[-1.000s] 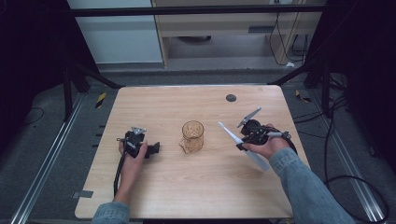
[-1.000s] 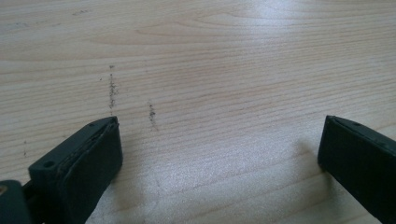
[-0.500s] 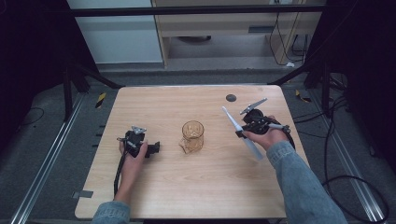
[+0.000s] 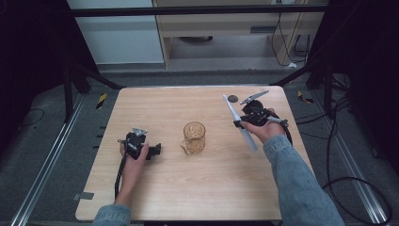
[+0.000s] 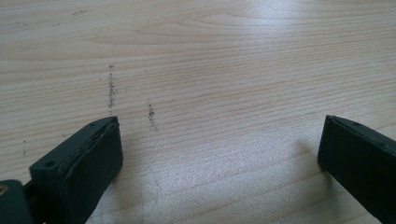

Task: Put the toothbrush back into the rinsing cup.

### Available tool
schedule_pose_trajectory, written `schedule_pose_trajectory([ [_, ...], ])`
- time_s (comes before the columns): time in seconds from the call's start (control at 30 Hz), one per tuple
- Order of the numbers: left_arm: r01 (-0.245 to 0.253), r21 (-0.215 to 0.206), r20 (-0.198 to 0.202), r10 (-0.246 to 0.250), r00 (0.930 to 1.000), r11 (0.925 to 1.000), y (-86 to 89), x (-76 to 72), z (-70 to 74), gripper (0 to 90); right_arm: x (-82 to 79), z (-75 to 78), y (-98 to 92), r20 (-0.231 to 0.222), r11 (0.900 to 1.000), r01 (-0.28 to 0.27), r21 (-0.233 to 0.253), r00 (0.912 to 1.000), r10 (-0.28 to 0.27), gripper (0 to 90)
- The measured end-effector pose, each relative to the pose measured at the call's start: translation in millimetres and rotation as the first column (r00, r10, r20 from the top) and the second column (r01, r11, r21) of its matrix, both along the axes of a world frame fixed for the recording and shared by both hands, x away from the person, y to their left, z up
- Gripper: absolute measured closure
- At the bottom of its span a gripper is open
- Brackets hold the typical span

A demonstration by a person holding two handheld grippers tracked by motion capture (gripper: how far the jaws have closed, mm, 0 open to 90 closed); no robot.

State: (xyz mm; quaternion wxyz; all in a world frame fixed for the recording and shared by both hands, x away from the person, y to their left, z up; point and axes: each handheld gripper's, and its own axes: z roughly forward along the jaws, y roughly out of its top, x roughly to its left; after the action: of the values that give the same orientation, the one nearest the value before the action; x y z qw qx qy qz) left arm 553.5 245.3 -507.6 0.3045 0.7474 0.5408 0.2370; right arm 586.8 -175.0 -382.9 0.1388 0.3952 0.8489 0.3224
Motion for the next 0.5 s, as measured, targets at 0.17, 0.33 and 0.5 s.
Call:
schedule_pose_trajectory([
  [0.17,0.000,0.000,0.000,0.000,1.0000,1.0000,0.0,0.0,0.0,0.0,6.0,7.7,4.2,0.021,0.999,0.024,0.042,0.9995,-0.025,67.2],
  [0.33,0.000,0.000,0.000,0.000,1.0000,1.0000,0.0,0.0,0.0,0.0,8.1,9.1,9.2,0.040,0.998,0.026,0.055,0.9988,-0.028,67.2],
  [0.5,0.000,0.000,0.000,0.000,1.0000,1.0000,-0.1,0.1,0.0,0.0,10.6,12.2,16.2,0.061,0.997,0.024,0.069,0.9977,-0.028,67.1],
])
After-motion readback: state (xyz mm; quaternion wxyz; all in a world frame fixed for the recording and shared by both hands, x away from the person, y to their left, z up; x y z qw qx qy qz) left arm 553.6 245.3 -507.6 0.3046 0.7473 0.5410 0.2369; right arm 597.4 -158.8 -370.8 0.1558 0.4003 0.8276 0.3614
